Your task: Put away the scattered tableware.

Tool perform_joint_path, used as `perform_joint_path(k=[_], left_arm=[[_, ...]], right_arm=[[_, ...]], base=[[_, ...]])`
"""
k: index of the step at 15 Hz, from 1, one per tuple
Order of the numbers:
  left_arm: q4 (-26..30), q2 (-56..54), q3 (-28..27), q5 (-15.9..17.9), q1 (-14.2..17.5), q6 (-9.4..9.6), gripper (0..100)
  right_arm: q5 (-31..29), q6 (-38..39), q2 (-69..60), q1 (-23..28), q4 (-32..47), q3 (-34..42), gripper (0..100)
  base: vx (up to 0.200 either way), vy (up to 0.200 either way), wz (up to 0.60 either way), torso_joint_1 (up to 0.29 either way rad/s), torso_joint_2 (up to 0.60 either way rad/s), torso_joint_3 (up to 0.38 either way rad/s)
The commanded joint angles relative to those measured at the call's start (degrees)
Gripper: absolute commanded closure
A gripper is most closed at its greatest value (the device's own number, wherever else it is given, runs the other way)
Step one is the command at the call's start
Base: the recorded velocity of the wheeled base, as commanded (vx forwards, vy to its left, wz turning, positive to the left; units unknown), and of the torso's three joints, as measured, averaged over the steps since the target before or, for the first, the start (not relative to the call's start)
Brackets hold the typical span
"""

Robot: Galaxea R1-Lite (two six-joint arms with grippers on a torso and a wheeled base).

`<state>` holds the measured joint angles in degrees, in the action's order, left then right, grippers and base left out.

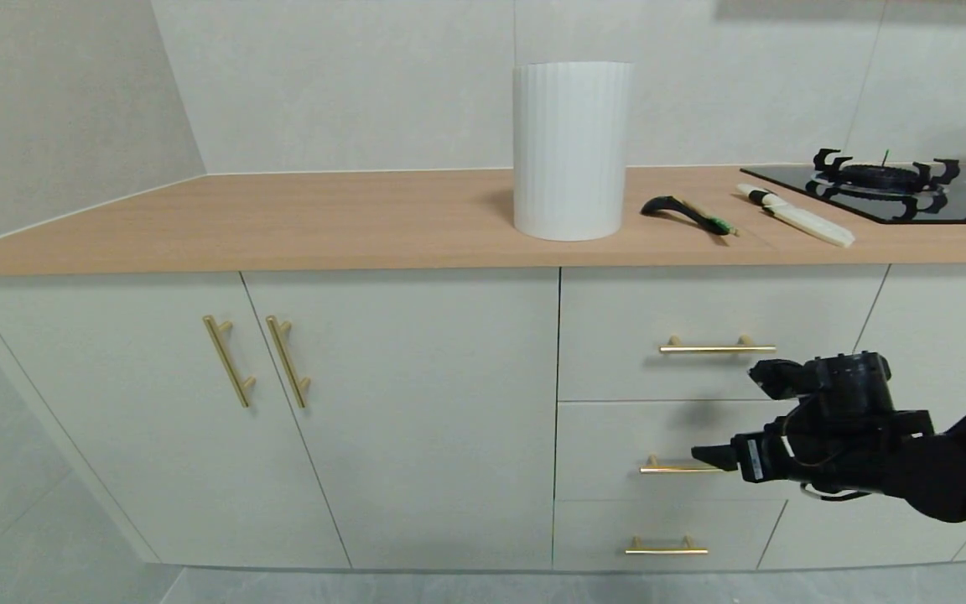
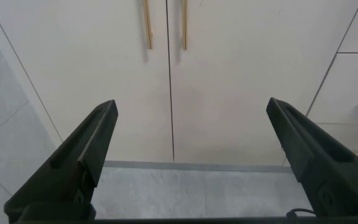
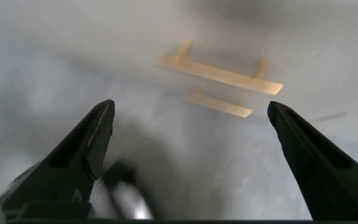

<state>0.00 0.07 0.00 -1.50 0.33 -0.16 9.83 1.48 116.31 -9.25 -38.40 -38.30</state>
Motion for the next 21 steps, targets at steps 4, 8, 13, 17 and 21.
perform_joint_path(k=[4, 8, 13, 17, 21], left_arm=[[0.0, 0.01, 0.0, 0.01, 0.02, -0.02, 0], [0.0, 0.01, 0.0, 0.01, 0.02, -0.02, 0], [0.0, 0.01, 0.0, -0.08, 0.02, -0.02, 0], [0.0, 0.01, 0.0, -0.08, 0.02, -0.02, 0], [0.0, 0.01, 0.0, 0.01, 0.02, -0.02, 0]], right_arm=[[-5.87, 1.86, 13.15, -1.91, -8.01, -0.98, 0], [-9.56, 3.53, 16.84, -2.26, -13.19, -2.48, 0], [-12.55, 3.62, 19.13, -2.88, -15.21, -3.71, 0], [-13.17, 5.91, 20.1, -2.96, -15.21, -5.82, 0], [-15.19, 6.0, 21.94, -3.23, -15.13, -7.05, 0]], base=[[0.0, 0.0, 0.0, 0.0, 0.0, 0.0], [0.0, 0.0, 0.0, 0.0, 0.0, 0.0], [0.0, 0.0, 0.0, 0.0, 0.0, 0.0], [0.0, 0.0, 0.0, 0.0, 0.0, 0.0], [0.0, 0.0, 0.0, 0.0, 0.0, 0.0]])
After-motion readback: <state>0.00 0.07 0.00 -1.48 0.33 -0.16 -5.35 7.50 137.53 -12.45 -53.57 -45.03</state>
